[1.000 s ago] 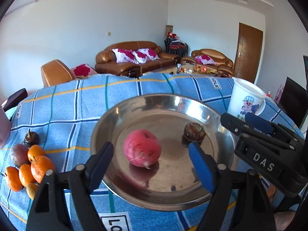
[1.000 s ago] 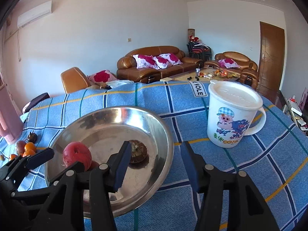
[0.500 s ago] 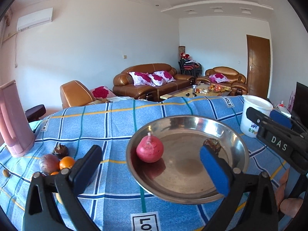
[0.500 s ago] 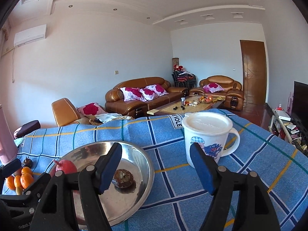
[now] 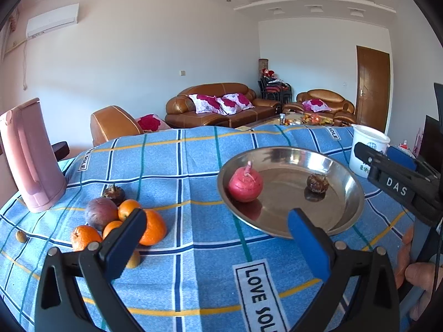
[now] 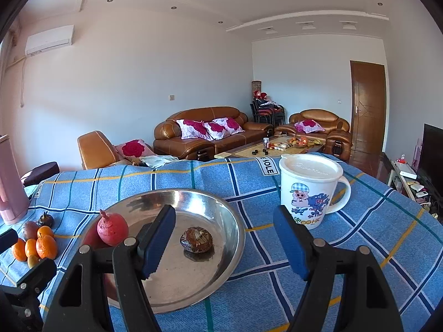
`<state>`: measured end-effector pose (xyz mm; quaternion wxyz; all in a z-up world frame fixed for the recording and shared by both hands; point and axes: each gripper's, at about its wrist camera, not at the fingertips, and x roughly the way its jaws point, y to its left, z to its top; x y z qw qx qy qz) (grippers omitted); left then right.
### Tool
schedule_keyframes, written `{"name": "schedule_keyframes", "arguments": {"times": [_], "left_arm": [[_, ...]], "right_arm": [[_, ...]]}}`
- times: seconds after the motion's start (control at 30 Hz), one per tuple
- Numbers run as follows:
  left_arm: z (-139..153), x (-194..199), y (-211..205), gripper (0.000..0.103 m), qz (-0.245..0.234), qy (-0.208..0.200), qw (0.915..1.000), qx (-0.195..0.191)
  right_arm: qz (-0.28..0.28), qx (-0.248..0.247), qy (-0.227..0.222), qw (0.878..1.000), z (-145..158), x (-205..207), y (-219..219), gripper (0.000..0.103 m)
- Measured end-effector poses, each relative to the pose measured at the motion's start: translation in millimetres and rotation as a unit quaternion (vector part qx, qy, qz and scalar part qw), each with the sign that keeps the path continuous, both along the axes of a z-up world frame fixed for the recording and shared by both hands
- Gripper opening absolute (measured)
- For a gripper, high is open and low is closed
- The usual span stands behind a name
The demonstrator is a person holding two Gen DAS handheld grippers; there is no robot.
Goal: Organize fruits
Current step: 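Withdraw both tools from the steel plate back toward the fruit pile, then grasp the small tan fruit with the left tool while the right tool grasps an orange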
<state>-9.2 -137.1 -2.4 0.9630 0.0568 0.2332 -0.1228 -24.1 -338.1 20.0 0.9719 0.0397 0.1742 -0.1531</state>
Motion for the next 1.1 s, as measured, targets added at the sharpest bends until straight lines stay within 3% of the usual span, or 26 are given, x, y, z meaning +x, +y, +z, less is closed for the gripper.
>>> {"name": "schedule_keyframes", "arguments": {"times": [0.33,0.63,0.8,1.0,1.1], "left_arm": [[2.4,-4.6,43.8,0.103,0.026,-0.008,0.9991,0.031],[5.5,10.3,134.0,0.103,0.089,0.007,0.9956,0.03],[4.8,25.0,198.3,0.103,0.138,0.023,0.9898,0.026],[-8.6,44.5,271.3,0.103,0.203,0.057,0.9762,0.052],[-19.1,58.4,298.7,0.092,0.222,0.093,0.9691,0.053]], "right_arm": [[0.035,0.035,0.017,0.999,-4.4,-11.7,49.3,0.074],[0.105,0.038,0.033,0.993,-8.4,-5.6,122.4,0.074],[0.142,0.037,0.032,0.989,-7.6,-0.8,163.7,0.074],[0.188,0.042,0.04,0.98,-10.4,8.5,213.1,0.074],[0.207,0.042,0.05,0.976,-14.0,15.0,237.2,0.074]]}}
